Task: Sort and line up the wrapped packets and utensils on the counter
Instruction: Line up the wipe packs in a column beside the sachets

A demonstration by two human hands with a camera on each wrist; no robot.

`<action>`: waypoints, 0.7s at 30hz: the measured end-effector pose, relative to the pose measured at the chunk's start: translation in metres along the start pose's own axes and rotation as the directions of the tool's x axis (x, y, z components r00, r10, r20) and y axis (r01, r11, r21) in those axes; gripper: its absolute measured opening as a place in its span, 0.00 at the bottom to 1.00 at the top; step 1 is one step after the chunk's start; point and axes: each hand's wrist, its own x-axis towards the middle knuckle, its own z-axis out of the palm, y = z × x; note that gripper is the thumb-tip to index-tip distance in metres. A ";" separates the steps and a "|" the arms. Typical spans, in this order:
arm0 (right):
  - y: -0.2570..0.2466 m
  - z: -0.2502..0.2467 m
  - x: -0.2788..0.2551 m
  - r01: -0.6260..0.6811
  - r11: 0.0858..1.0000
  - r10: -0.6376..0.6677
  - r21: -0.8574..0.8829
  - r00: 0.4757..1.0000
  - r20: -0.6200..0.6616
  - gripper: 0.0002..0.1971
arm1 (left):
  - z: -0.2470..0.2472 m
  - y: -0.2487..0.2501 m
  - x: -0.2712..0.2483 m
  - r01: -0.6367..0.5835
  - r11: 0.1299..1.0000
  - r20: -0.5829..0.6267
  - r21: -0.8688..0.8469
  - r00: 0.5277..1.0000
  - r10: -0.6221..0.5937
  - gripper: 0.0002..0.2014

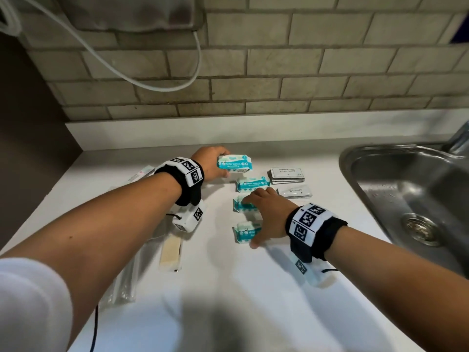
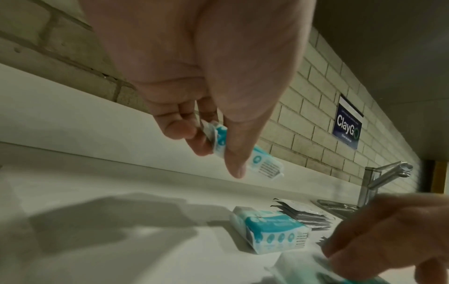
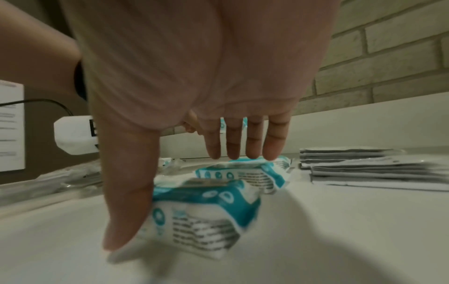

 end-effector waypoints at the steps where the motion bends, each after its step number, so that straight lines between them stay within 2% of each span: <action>1: 0.002 -0.001 0.002 -0.018 1.000 0.018 -0.004 0.999 0.034 0.53 | 0.002 0.002 0.005 0.006 1.000 -0.001 0.006 1.000 -0.006 0.26; 5: 0.009 -0.006 0.010 -0.026 1.000 0.025 0.002 0.996 0.088 0.52 | 0.017 0.013 0.028 0.028 0.999 0.053 0.036 0.998 -0.030 0.25; 12: 0.024 0.000 0.024 -0.019 0.992 0.018 0.128 1.000 0.009 0.45 | 0.040 0.020 0.053 0.038 0.993 0.146 0.114 0.988 -0.054 0.19; 16: 0.025 -0.003 0.033 -0.027 0.990 0.027 0.140 1.000 0.000 0.42 | 0.045 0.020 0.059 0.082 0.988 0.238 0.127 0.965 -0.111 0.23; 21: 0.026 -0.009 0.037 -0.017 0.991 0.012 0.131 0.999 0.040 0.44 | 0.046 0.013 0.060 0.051 0.980 0.274 0.190 0.956 -0.103 0.36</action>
